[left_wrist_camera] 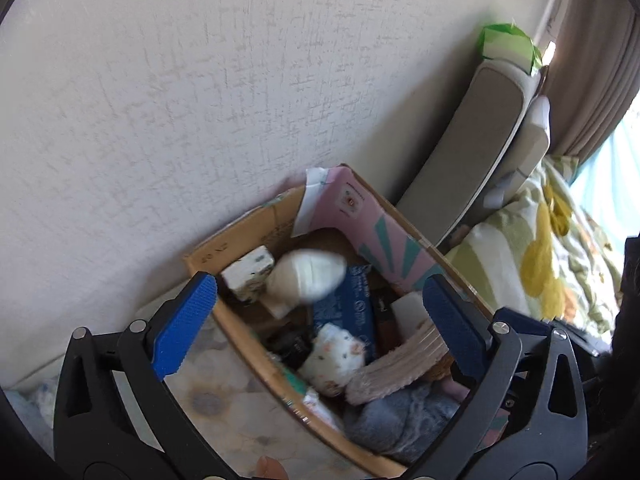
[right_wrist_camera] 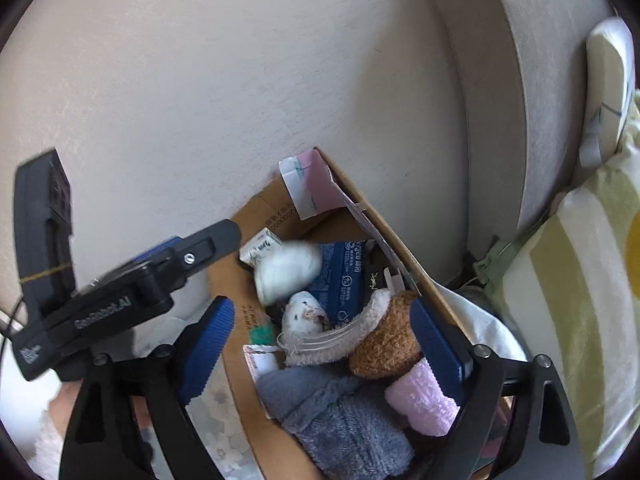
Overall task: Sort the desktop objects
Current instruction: 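Open both tools to drop brush and spotted cloth into box, then grasp clear tape roll with right tool while left tool grasps clear floss box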
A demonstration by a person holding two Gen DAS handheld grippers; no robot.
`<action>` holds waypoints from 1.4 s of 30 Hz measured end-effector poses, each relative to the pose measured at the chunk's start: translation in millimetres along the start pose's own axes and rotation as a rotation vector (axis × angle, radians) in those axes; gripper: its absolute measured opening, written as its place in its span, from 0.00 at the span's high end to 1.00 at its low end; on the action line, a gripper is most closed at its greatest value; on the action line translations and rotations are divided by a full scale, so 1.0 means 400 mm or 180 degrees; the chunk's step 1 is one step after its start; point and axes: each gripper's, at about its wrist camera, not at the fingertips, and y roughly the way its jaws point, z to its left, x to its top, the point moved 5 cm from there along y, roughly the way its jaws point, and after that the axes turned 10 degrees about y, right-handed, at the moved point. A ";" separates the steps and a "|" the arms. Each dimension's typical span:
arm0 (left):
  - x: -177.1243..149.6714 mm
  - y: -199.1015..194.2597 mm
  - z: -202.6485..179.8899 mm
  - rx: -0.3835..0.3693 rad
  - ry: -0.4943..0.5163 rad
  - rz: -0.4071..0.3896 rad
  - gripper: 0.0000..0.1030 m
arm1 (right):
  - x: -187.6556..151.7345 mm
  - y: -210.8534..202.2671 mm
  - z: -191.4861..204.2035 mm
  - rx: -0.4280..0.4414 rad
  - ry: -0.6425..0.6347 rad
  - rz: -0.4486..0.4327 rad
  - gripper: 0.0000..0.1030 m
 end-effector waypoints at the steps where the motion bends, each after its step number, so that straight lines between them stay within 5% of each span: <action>1: -0.003 -0.006 0.002 0.0039 0.0026 0.0005 0.00 | -0.002 0.000 0.004 -0.0040 -0.0060 -0.0001 0.15; 12: -0.027 -0.141 0.044 0.0010 -0.0115 -0.0227 0.00 | -0.033 -0.028 0.083 -0.0605 -0.0871 -0.0152 0.11; 19: -0.054 -0.246 0.094 0.0170 -0.0213 -0.0425 0.00 | -0.059 -0.063 0.166 -0.0692 -0.1266 -0.0316 0.11; 34: -0.238 -0.407 0.301 0.0714 -0.0497 -0.0456 0.01 | -0.189 -0.066 0.422 -0.0202 -0.1929 -0.0249 0.11; 42: -0.444 -0.476 0.484 0.1147 -0.1005 -0.0263 0.00 | -0.302 -0.019 0.508 0.0165 -0.2074 0.0003 0.11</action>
